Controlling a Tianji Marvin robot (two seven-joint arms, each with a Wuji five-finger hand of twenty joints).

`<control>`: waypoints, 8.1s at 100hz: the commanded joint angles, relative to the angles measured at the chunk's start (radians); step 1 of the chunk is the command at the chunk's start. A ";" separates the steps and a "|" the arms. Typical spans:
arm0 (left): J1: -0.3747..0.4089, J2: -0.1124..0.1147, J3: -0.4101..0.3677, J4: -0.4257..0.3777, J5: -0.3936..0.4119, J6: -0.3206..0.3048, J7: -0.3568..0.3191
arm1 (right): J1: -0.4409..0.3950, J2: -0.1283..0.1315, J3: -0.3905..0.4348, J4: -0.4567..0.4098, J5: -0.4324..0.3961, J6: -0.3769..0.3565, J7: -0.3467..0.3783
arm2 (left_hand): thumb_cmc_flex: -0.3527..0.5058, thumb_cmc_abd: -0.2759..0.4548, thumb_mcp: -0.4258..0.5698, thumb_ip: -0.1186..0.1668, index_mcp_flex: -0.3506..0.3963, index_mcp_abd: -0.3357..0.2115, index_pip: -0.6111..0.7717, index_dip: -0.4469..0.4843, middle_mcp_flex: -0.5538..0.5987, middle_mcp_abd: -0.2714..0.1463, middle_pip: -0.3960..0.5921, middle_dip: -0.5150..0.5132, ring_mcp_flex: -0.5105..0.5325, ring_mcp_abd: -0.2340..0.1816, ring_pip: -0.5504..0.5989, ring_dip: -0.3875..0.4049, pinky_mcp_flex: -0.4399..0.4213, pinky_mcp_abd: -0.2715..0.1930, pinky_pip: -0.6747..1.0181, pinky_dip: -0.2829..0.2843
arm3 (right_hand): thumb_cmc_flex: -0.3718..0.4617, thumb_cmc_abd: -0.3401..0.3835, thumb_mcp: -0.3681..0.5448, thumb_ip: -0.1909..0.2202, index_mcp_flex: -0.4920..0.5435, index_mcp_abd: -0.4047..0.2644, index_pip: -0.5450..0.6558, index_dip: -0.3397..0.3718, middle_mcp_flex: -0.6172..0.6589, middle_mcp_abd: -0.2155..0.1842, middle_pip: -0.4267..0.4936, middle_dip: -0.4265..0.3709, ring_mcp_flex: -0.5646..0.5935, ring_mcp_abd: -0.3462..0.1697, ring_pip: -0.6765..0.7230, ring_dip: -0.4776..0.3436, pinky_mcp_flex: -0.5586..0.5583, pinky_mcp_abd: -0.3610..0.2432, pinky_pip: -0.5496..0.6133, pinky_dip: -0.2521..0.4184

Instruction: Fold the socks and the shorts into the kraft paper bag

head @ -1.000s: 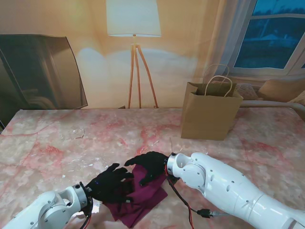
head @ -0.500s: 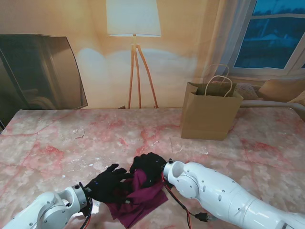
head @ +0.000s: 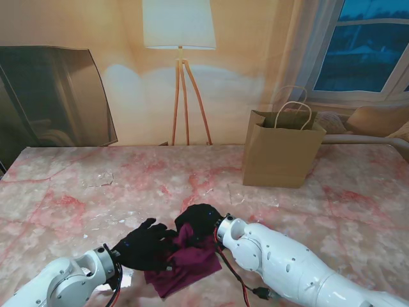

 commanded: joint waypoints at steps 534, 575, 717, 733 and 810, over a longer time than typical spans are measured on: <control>-0.112 -0.041 0.003 0.115 -0.198 0.269 0.044 | 0.036 0.116 1.038 -0.285 -0.149 0.319 -0.010 | -0.018 0.093 -0.079 0.065 -0.021 0.049 -0.084 -0.035 -0.002 0.073 0.003 -0.076 0.012 -0.075 -0.047 -0.193 0.012 -0.068 0.117 -0.070 | 0.142 0.168 -0.022 0.049 0.098 -0.078 -0.014 -0.839 0.305 0.059 -0.199 -0.235 0.258 0.088 0.280 0.006 0.373 -0.161 0.312 -0.097; -0.111 -0.041 -0.002 0.121 -0.210 0.263 0.037 | 0.064 0.114 0.986 -0.241 -0.167 0.357 -0.023 | -0.014 0.100 -0.089 0.069 -0.019 0.049 -0.084 -0.035 -0.001 0.074 0.003 -0.076 0.011 -0.075 -0.047 -0.193 0.012 -0.066 0.107 -0.063 | 0.099 0.172 -0.044 0.034 0.081 -0.038 -0.012 -0.857 0.298 0.097 -0.140 -0.198 0.256 0.116 0.407 0.059 0.391 -0.168 0.372 -0.082; -0.090 -0.041 -0.020 0.121 -0.212 0.261 0.037 | -0.004 0.171 1.053 -0.376 -0.270 0.158 0.201 | 0.005 0.120 -0.117 0.077 -0.023 0.051 -0.092 -0.035 -0.007 0.078 -0.002 -0.077 0.004 -0.074 -0.051 -0.194 0.010 -0.062 0.078 -0.045 | 0.109 0.380 0.002 0.062 0.045 -0.124 -0.089 -0.658 0.081 0.021 -0.091 0.096 0.018 0.100 0.413 0.351 0.088 -0.178 0.356 0.188; -0.092 -0.041 -0.016 0.124 -0.213 0.257 0.038 | 0.019 0.169 1.021 -0.348 -0.284 0.182 0.188 | 0.007 0.122 -0.119 0.078 -0.023 0.051 -0.092 -0.035 -0.007 0.077 -0.002 -0.077 0.004 -0.074 -0.052 -0.195 0.009 -0.061 0.076 -0.042 | 0.102 0.395 -0.021 0.065 0.017 -0.102 -0.087 -0.749 0.080 0.027 -0.109 0.099 0.016 0.096 0.406 0.351 0.095 -0.185 0.356 0.188; -0.094 -0.037 -0.028 0.139 -0.223 0.250 0.019 | 0.107 0.183 0.858 -0.257 -0.508 0.212 0.008 | 0.020 0.129 -0.129 0.077 -0.018 0.049 -0.090 -0.031 -0.014 0.082 -0.005 -0.078 -0.007 -0.075 -0.057 -0.197 0.004 -0.061 0.042 -0.037 | 0.047 0.306 -0.042 0.056 0.036 -0.082 -0.057 -0.869 0.041 0.012 -0.021 0.211 -0.040 0.085 0.500 0.463 0.071 -0.188 0.344 0.206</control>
